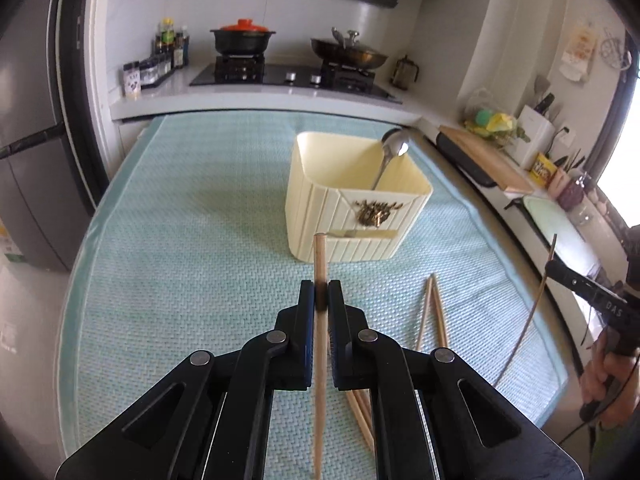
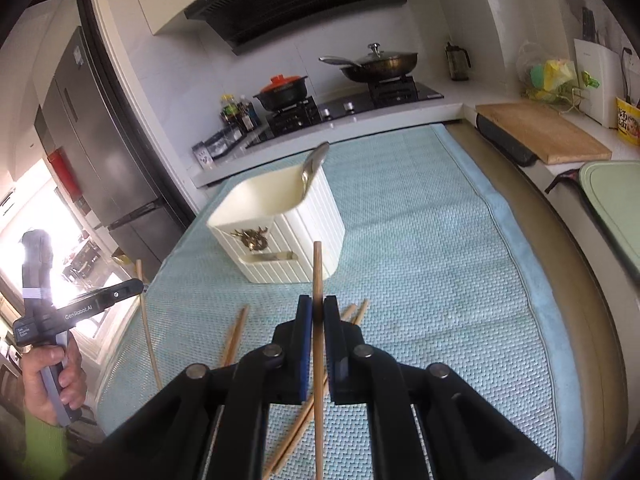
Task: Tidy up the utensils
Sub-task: 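Carry the chopstick upright with the right tool over the caddy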
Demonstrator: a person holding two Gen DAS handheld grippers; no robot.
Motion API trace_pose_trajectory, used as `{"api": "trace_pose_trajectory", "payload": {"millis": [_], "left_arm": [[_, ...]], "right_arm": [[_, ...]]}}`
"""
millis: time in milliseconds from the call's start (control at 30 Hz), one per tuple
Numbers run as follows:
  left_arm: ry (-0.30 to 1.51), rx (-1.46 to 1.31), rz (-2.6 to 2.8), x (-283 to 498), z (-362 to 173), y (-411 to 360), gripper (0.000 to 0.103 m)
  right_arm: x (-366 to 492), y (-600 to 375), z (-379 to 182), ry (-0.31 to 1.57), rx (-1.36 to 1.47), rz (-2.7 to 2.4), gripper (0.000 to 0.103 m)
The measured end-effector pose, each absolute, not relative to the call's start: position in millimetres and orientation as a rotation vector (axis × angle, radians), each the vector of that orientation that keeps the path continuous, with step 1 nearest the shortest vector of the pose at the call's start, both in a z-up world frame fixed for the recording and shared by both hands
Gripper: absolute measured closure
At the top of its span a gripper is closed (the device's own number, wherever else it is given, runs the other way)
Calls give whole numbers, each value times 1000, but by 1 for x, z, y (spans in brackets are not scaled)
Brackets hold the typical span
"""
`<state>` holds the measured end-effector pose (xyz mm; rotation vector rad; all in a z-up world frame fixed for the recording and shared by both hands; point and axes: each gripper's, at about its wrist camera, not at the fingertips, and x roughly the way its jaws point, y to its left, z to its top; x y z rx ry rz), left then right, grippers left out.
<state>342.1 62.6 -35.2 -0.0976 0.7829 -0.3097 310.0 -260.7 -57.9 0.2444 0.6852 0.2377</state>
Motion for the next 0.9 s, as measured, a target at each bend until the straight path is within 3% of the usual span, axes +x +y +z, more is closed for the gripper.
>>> {"api": "trace_pose_trajectory", "payload": {"millis": [400,900], "left_arm": [[593,-160,-347,300,16,78,98],[527,-171,-375,293,41,75,99]], "right_arm": [[268,-237,-10,497,148,246,97],[271,-224,23,408,98,253,97]]}}
